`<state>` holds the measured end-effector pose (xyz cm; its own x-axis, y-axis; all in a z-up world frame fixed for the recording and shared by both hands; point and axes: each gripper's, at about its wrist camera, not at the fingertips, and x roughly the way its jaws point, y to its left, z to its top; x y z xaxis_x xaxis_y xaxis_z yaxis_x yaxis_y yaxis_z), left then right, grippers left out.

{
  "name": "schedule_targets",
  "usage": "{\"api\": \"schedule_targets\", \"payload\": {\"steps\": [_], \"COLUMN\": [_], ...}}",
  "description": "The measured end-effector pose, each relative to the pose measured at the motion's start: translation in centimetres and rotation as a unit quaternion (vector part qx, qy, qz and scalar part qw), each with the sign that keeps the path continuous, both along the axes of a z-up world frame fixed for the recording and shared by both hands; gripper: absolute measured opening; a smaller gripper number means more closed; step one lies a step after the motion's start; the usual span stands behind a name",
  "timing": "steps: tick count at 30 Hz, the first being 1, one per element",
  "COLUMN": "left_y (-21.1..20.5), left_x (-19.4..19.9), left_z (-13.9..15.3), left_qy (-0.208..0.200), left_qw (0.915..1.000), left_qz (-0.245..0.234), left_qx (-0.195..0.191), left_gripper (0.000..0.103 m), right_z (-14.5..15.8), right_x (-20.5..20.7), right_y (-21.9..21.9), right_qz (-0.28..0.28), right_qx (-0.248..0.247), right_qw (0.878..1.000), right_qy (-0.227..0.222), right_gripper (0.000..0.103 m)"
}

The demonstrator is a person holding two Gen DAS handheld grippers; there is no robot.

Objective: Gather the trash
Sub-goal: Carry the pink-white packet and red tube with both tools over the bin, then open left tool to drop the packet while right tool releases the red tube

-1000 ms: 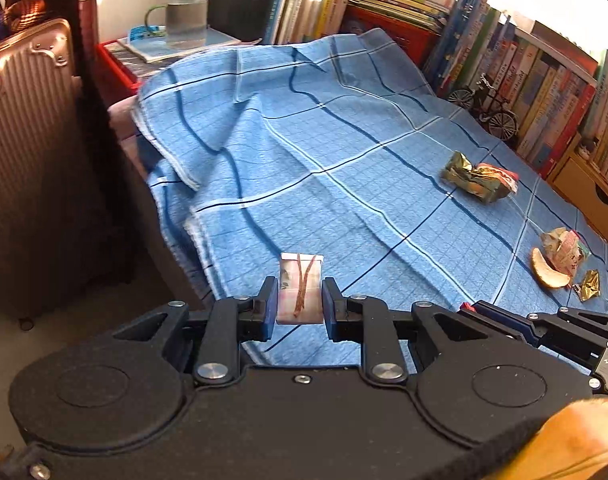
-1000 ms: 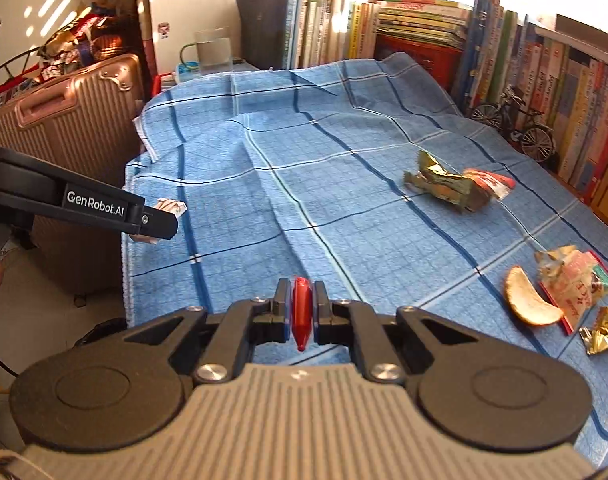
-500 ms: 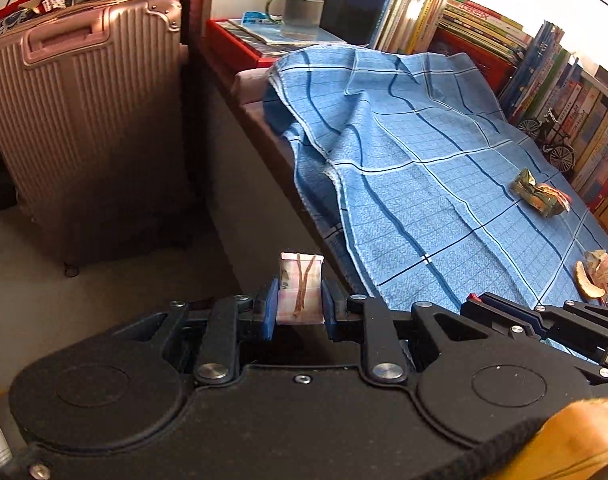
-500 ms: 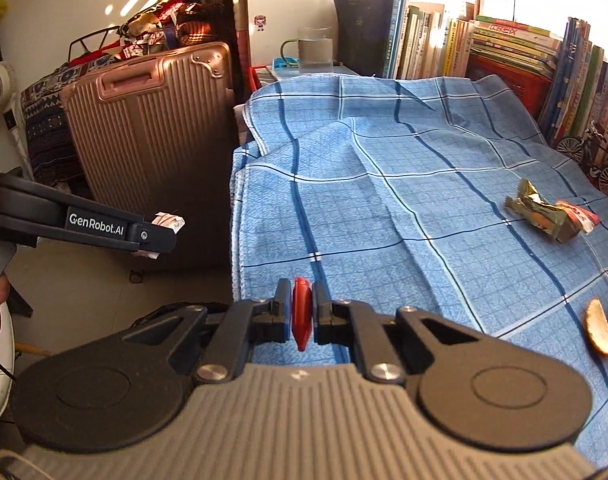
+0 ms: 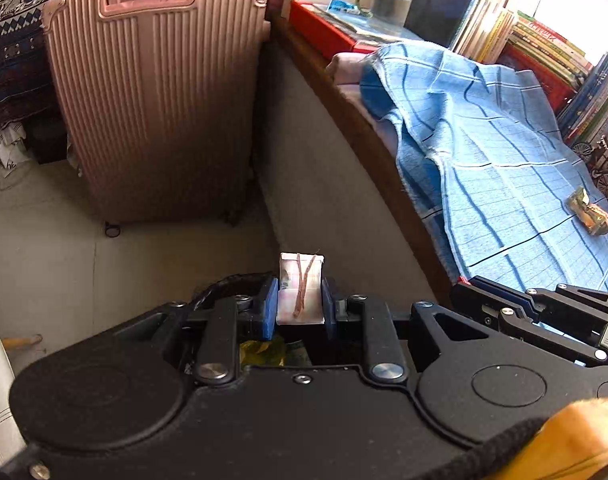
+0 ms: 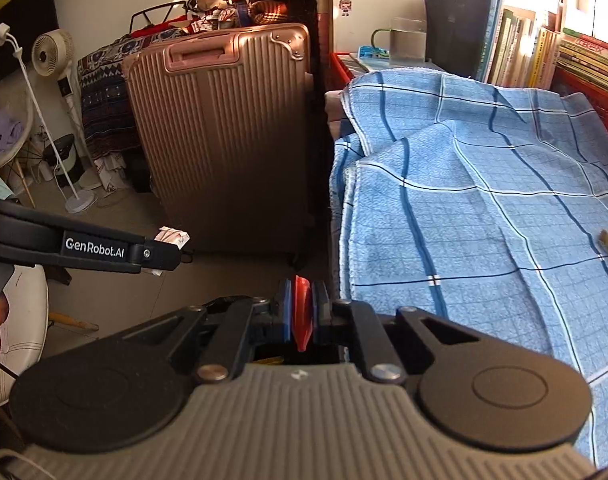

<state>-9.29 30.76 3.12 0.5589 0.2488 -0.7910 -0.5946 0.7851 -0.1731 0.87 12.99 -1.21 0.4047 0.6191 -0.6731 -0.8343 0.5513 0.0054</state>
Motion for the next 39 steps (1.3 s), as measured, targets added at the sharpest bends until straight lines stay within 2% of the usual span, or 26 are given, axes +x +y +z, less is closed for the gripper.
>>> {"api": "schedule_targets", "payload": {"steps": [1, 3, 8, 20, 22, 23, 24, 35, 39], "left_y": [0.2, 0.6, 1.4, 2.7, 2.9, 3.0, 3.1, 2.9, 2.7], "left_x": [-0.1, -0.3, 0.1, 0.7, 0.7, 0.8, 0.9, 2.0, 2.5], "left_z": [-0.2, -0.5, -1.0, -1.1, -1.2, -1.3, -1.3, -1.5, -1.3], "left_qy": [0.001, 0.003, 0.01, 0.015, 0.017, 0.021, 0.024, 0.026, 0.024], "left_qw": [1.0, 0.9999, 0.9998, 0.9997, 0.9997, 0.9995, 0.9995, 0.9994, 0.9994], "left_qz": [0.003, 0.01, 0.009, 0.01, 0.009, 0.008, 0.01, -0.005, -0.013], "left_qx": [-0.003, -0.01, -0.012, -0.013, -0.017, -0.019, -0.02, -0.021, -0.022], "left_gripper": [0.022, 0.022, 0.022, 0.022, 0.027, 0.042, 0.05, 0.05, 0.055], "right_z": [-0.2, -0.6, -0.9, -1.2, -1.1, -1.1, -1.0, -0.7, -0.3], "right_x": [-0.1, -0.1, 0.1, 0.5, 0.5, 0.4, 0.3, 0.6, 0.8], "right_y": [0.3, 0.9, 1.8, 3.1, 3.3, 3.2, 3.1, 1.2, 0.6], "right_qz": [0.004, 0.01, 0.016, 0.01, 0.009, 0.009, 0.009, -0.027, -0.041], "right_qx": [-0.004, -0.012, -0.008, 0.001, 0.001, 0.0, -0.001, -0.008, -0.007], "right_qw": [1.0, 1.0, 1.0, 1.0, 1.0, 1.0, 1.0, 1.0, 0.999], "right_qy": [0.003, 0.007, 0.009, 0.021, 0.018, 0.015, 0.012, 0.0, -0.01], "right_gripper": [0.015, 0.038, 0.054, 0.07, 0.072, 0.074, 0.077, 0.083, 0.086]}}
